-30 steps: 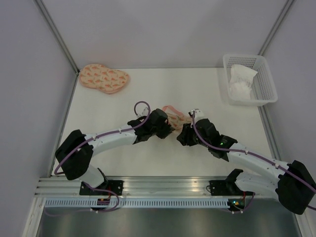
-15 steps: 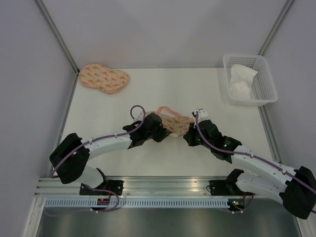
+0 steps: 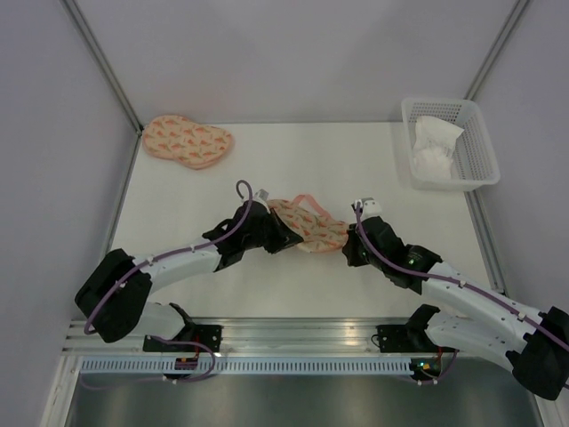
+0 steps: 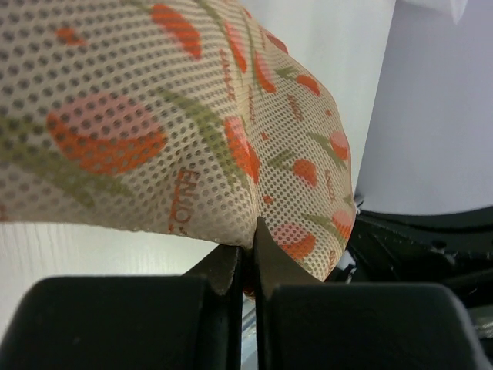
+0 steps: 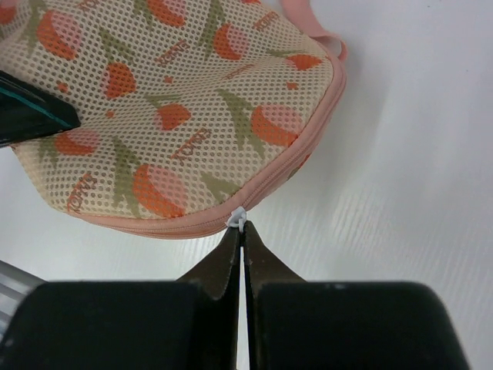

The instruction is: Unzip the laundry bag and remove the bra

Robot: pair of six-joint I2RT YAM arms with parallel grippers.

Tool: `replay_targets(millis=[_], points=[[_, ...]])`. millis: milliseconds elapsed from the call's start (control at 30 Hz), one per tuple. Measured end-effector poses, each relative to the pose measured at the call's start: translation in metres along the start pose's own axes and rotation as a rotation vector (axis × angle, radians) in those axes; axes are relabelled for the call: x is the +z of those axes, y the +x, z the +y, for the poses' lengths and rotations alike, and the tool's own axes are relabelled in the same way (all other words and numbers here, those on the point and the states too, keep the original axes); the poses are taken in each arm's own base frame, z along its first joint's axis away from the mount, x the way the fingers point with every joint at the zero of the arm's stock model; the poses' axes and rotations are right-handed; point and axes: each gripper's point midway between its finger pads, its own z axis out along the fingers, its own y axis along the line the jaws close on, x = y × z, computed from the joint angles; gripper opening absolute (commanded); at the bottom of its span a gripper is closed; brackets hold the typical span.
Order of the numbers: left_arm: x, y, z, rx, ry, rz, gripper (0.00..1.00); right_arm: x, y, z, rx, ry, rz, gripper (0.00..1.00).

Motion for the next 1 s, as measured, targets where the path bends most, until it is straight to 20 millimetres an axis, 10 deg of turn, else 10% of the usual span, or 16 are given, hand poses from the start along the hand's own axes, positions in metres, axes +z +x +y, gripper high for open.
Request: replay_targets(millis=[467,633,867,1000], points=[[0.014,-0.024,-0.017,0.454,0.203,0.197,0.02,-0.002,0.005,-0.007,-0.007,0.034,0.028,0.00],[0.039,-0.024,-0.032,0.497,0.299,0.289,0.55,-0.001,0.007,-0.008,-0.009,0.040,0.039,0.01],[0.038,-0.037,-0.026,0.464,0.213,0.207,0.71,0.004,0.009,-0.008,-0.010,0.042,0.046,0.00],[0.003,-0.037,-0.010,0.366,0.120,0.097,0.80,0.009,0.010,-0.002,-0.009,0.021,0.056,0.00]])
